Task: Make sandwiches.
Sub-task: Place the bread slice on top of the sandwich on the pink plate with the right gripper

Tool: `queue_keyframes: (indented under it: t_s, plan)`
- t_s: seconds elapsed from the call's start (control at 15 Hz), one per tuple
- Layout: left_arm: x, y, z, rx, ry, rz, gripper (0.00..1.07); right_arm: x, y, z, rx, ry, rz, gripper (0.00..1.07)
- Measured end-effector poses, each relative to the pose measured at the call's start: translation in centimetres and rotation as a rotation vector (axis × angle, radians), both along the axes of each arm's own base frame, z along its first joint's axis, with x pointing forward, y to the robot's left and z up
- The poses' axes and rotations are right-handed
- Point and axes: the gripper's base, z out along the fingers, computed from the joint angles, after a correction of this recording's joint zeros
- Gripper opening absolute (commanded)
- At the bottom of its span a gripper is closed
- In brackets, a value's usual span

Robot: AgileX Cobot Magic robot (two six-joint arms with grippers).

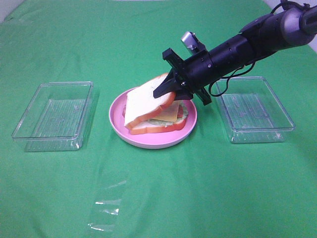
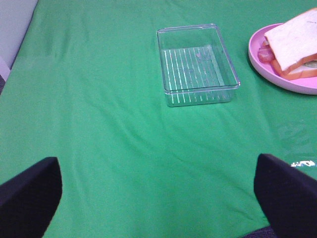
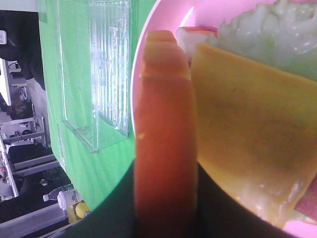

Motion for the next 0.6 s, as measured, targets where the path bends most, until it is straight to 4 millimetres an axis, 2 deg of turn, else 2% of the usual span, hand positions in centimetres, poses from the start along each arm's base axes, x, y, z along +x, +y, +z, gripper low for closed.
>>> queue_keyframes:
  t_s: [0.13, 0.2, 0.27, 0.4, 0.47, 0.6]
  plan:
    - [0.0, 0.0, 0.0, 0.000, 0.000, 0.000, 0.98, 0.0, 0.0, 0.0, -0.002, -0.001, 0.001, 0.00]
    - [0.0, 0.0, 0.0, 0.000, 0.000, 0.000, 0.98, 0.0, 0.0, 0.0, -0.005, -0.002, 0.004, 0.08]
    - [0.0, 0.0, 0.0, 0.000, 0.000, 0.000, 0.98, 0.0, -0.1, 0.0, -0.013, -0.007, 0.006, 0.29]
    - [0.0, 0.0, 0.0, 0.000, 0.000, 0.000, 0.98, 0.0, -0.4, 0.4, -0.061, -0.041, 0.015, 0.59]
    - [0.0, 0.0, 0.0, 0.002, 0.000, 0.002, 0.98, 0.0, -0.6, 0.8, -0.092, -0.069, 0.027, 0.71]
    - [0.0, 0.1, 0.0, 0.006, 0.000, 0.004, 0.98, -0.1, -1.1, 2.0, -0.161, -0.106, 0.042, 0.84]
